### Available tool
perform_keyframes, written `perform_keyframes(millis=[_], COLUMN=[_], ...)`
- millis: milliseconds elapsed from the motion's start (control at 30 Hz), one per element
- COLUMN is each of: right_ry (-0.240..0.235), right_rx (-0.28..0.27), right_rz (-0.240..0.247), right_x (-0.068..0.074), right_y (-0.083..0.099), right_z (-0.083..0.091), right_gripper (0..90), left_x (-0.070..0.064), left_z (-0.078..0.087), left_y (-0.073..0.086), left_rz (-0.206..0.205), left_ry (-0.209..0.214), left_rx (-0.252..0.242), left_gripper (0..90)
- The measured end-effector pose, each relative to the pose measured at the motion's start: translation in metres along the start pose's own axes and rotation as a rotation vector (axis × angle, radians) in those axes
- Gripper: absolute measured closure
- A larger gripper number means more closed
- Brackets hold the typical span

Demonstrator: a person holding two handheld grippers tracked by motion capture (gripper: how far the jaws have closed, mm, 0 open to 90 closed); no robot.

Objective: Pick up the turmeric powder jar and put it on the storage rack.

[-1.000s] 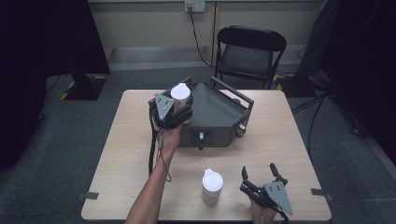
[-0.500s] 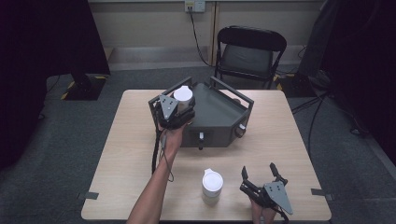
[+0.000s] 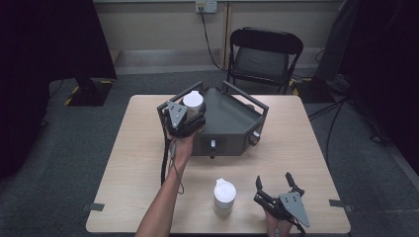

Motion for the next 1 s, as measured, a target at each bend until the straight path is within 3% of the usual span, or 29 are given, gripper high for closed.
perform_keyframes(millis=[300, 433, 733, 833, 1000], right_ry=[-0.001, 0.000, 0.000, 0.001, 0.001], right_rx=[-0.001, 0.000, -0.001, 0.000, -0.001], right_rz=[0.000, 0.000, 0.000, 0.000, 0.000], right_x=[0.000, 0.000, 0.000, 0.000, 0.000], right_y=[0.000, 0.000, 0.000, 0.000, 0.000], right_z=[0.000, 0.000, 0.000, 0.000, 0.000], right_gripper=[3.0, 2.9, 2.9, 3.0, 2.9], left_x=[0.001, 0.004, 0.007, 0.006, 0.007], left_z=[-0.001, -0.001, 0.007, 0.009, 0.012], left_y=[0.001, 0.001, 0.002, 0.001, 0.000], left_rz=[0.000, 0.018, 0.044, 0.034, 0.055], left_ry=[0.003, 0.004, -0.017, -0.024, -0.010], left_rx=[0.002, 0.021, -0.024, -0.031, -0.016], left_gripper=[29.6, 20.4, 0.8, 0.0, 0.0])
Point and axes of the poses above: each handheld gripper's, and its own axes: z roughly backward along the jaws, y roughly out of its underside, x roughly to its left, the point moved 7 cm from there along -z, roughly forward along the jaws, and after that the axes turned 9 degrees about x, right-handed, at the moved point
